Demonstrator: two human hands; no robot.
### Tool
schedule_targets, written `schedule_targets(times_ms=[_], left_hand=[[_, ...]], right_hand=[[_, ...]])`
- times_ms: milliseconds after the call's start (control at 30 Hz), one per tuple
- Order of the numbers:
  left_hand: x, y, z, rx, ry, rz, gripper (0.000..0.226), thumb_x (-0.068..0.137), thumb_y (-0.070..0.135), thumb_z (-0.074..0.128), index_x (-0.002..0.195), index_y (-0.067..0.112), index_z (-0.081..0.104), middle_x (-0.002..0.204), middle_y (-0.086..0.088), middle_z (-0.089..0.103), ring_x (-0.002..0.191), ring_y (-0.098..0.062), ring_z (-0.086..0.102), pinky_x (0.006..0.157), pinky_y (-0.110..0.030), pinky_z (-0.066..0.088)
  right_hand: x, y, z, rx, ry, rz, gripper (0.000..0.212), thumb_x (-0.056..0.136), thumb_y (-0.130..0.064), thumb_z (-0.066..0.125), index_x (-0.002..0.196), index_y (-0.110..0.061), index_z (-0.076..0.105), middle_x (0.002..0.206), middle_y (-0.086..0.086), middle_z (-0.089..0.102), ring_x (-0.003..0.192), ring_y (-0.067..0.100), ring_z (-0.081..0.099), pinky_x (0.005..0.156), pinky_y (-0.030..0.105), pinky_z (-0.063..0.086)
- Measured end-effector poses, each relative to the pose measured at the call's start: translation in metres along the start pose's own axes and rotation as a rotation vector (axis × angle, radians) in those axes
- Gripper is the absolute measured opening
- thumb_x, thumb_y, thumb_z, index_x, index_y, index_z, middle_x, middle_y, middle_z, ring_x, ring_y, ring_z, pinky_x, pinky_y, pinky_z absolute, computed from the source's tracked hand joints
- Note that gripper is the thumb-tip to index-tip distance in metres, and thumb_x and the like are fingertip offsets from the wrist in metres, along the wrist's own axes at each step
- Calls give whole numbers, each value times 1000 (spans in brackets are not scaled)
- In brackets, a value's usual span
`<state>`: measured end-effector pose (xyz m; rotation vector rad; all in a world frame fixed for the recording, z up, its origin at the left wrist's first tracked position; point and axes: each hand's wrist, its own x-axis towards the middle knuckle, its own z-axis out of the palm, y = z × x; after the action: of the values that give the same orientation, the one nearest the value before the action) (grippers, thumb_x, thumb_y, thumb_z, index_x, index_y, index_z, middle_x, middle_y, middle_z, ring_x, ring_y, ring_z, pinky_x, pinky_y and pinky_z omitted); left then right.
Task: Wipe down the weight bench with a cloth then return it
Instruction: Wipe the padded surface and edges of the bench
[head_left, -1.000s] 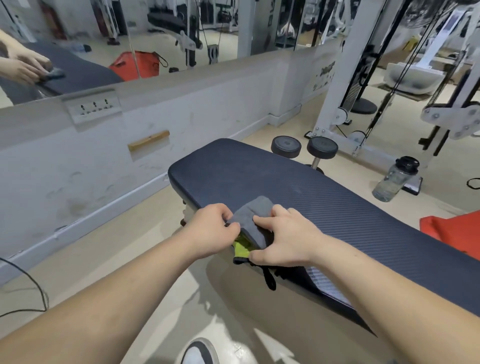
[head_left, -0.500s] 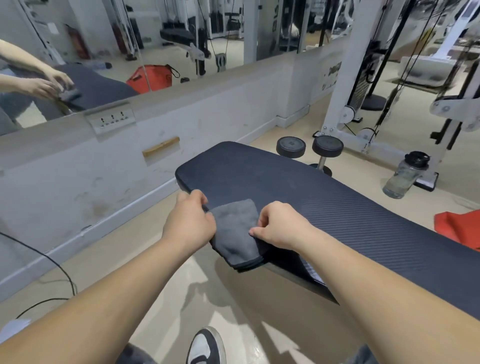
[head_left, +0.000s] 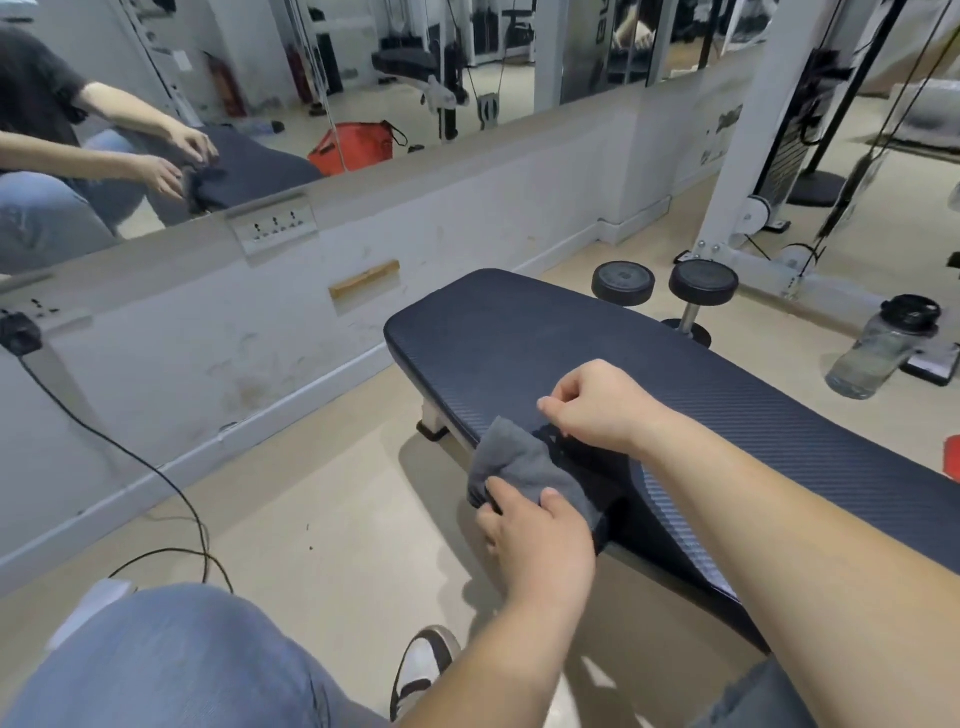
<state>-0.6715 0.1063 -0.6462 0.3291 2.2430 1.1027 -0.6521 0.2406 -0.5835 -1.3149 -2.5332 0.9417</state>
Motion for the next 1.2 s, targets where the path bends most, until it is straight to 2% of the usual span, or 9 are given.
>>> schedule_targets(times_ms=[133, 300, 433, 600, 767, 900, 1000, 1100, 1200], left_hand=[[6, 16, 16, -82, 13, -139, 79, 101, 45, 45, 160, 11, 4, 161, -16, 16, 139, -43, 32, 116, -48, 28], [44, 22, 11, -125, 104, -197, 64, 102, 40, 46, 151, 7, 21, 150, -18, 30, 134, -41, 35, 111, -49, 36], [82, 22, -11, -97, 120, -148, 56, 105, 41, 38, 150, 10, 29, 148, -16, 34, 135, -40, 37, 107, -50, 38], [161, 38, -51, -37, 156, -14, 50, 104, 37, 42, 146, 9, 39, 147, -18, 37, 133, -43, 43, 111, -50, 38], [239, 64, -77, -27, 147, -53, 51, 103, 36, 47, 145, 8, 44, 148, -20, 39, 131, -43, 46, 114, -50, 38], [293, 81, -102, 161, 147, 11, 48, 102, 35, 46, 141, 7, 47, 147, -24, 45, 133, -44, 46, 112, -48, 40], [324, 89, -118, 367, 114, 142, 44, 104, 36, 41, 142, 14, 43, 147, -23, 40, 134, -46, 40, 110, -48, 39], [348, 105, -127, 559, 53, 233, 42, 106, 41, 36, 141, 20, 45, 150, -19, 31, 139, -44, 30, 113, -50, 31], [372, 126, -128, 675, -52, 277, 45, 105, 49, 37, 142, 27, 48, 150, -16, 38, 139, -42, 35, 116, -47, 33]], right_hand=[[2, -3, 5, -21, 30, -19, 37, 92, -40, 61, 72, -10, 72, 71, 2, 74, 76, 23, 69, 77, 41, 61], [4, -7, 12, -77, 114, -40, 33, 94, -39, 57, 75, -15, 70, 65, -4, 70, 75, 22, 67, 72, 38, 60], [8, -10, 21, -97, 154, -49, 35, 95, -42, 55, 75, -16, 69, 70, -2, 70, 75, 22, 67, 71, 39, 60], [23, -18, 28, -151, 142, -93, 24, 96, -41, 55, 86, -27, 72, 85, -11, 68, 87, 18, 65, 77, 39, 59], [70, -39, 34, -381, 85, -194, 24, 98, -43, 52, 102, -29, 71, 103, -5, 57, 101, 22, 57, 77, 36, 51], [119, -52, 29, -403, 50, -198, 32, 97, -46, 53, 118, -28, 68, 116, -2, 57, 112, 25, 58, 90, 43, 56], [154, -50, 27, -413, 67, -187, 31, 97, -49, 52, 114, -29, 69, 111, -3, 56, 109, 24, 60, 88, 43, 56], [184, -44, 28, -435, 60, -175, 33, 96, -57, 49, 110, -36, 70, 104, -7, 51, 112, 20, 55, 87, 40, 54], [205, -40, 29, -454, 58, -206, 37, 93, -63, 48, 107, -38, 72, 97, -12, 49, 111, 18, 53, 88, 38, 53]])
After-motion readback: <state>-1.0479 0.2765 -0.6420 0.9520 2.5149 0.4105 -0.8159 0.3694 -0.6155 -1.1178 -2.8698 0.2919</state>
